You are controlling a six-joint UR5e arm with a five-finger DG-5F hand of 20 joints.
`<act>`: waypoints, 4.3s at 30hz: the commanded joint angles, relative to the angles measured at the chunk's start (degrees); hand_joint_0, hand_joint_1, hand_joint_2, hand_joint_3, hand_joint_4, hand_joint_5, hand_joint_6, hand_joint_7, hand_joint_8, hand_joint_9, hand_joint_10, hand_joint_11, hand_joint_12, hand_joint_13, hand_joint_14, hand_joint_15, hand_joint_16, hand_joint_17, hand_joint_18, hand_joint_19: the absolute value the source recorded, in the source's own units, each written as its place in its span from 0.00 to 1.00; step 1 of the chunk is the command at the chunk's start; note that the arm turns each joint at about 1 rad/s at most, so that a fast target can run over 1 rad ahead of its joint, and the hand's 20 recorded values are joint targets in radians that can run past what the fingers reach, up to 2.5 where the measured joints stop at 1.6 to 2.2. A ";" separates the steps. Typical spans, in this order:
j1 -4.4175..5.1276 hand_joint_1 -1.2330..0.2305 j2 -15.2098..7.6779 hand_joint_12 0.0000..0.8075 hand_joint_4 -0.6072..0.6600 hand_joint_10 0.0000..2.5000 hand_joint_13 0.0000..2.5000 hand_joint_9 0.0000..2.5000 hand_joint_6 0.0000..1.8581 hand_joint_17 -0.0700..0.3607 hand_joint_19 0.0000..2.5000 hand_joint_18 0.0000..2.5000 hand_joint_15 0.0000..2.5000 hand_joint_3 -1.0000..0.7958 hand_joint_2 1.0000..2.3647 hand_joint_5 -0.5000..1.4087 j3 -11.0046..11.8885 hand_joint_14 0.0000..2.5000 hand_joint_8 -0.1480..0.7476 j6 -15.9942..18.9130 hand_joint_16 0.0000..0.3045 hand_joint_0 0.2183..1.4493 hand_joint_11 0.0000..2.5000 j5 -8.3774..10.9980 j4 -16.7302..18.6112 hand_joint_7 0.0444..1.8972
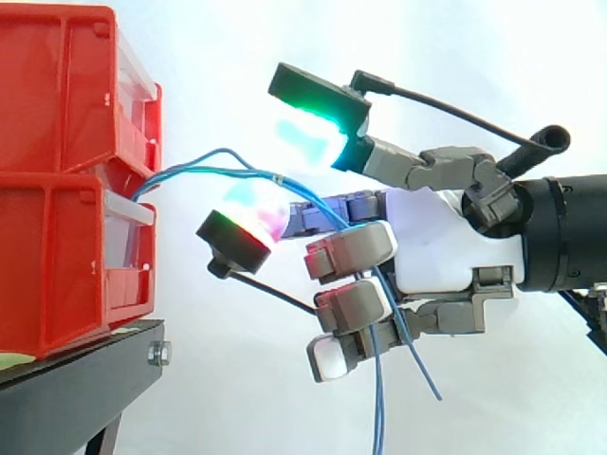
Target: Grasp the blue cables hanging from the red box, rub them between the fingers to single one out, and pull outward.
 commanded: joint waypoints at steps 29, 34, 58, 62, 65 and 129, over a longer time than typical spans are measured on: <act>-0.01 0.25 -0.02 0.40 0.26 0.01 0.49 0.52 0.50 0.42 0.25 0.35 0.38 0.28 0.00 0.17 -0.26 0.01 0.38 0.43 0.16 0.48 0.56 -3.16 -9.90 0.57; -0.01 0.25 -0.02 0.40 0.23 0.01 0.50 0.53 0.50 0.41 0.25 0.35 0.38 0.28 0.00 0.17 -0.26 0.01 0.38 0.51 0.16 0.48 0.55 -3.25 -9.90 0.55; -0.01 0.46 0.06 0.46 0.50 0.01 0.52 0.56 0.47 0.46 0.27 0.37 0.39 0.28 0.00 0.18 -0.26 0.01 0.46 0.69 0.19 0.22 0.55 -3.25 -9.90 0.48; -0.01 0.44 -0.02 0.42 0.49 0.01 0.51 0.55 0.47 0.44 0.28 0.35 0.40 0.30 0.00 0.18 -0.26 0.01 0.43 0.69 0.17 0.29 0.56 -3.25 -9.81 0.51; -0.01 0.40 -0.02 0.42 0.48 0.01 0.51 0.55 0.47 0.44 0.28 0.35 0.40 0.35 0.01 0.18 -0.26 0.01 0.43 0.69 0.17 0.31 0.57 -3.25 -9.81 0.52; -1.60 0.38 2.97 0.43 0.50 0.01 0.51 0.55 0.47 0.46 0.28 0.36 0.39 0.38 0.01 0.18 2.99 0.01 0.44 -3.79 0.18 0.31 0.56 -4.31 -20.71 0.48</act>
